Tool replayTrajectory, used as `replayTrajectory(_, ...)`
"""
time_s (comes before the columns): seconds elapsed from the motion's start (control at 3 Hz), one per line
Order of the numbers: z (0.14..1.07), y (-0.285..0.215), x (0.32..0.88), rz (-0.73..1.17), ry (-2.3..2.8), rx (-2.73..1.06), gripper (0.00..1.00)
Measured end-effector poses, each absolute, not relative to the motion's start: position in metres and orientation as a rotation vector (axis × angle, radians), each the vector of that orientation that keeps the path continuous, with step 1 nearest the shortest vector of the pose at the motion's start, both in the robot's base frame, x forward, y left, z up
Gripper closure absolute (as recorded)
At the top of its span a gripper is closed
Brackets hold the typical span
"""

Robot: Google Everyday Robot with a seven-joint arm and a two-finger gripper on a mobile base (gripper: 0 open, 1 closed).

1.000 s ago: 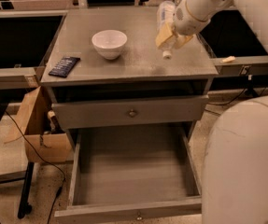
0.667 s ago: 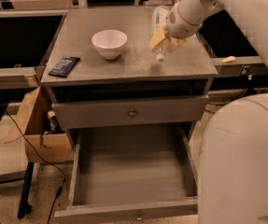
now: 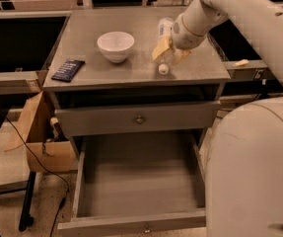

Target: Pick blue plastic bottle from middle drawer and place on counter

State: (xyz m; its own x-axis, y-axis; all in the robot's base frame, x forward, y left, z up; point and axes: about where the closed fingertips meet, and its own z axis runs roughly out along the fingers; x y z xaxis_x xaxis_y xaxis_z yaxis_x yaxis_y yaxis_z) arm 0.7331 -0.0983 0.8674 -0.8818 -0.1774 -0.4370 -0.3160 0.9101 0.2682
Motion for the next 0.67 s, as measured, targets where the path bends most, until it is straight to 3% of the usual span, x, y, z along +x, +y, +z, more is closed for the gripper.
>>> replayTrajectory(0.33,0.8617,-0.1002,0.7288,0.476,2.671,-0.324,0.05)
replayTrajectory(0.67,0.8607,-0.1000,0.7283,0.477,2.673,-0.322,0.00)
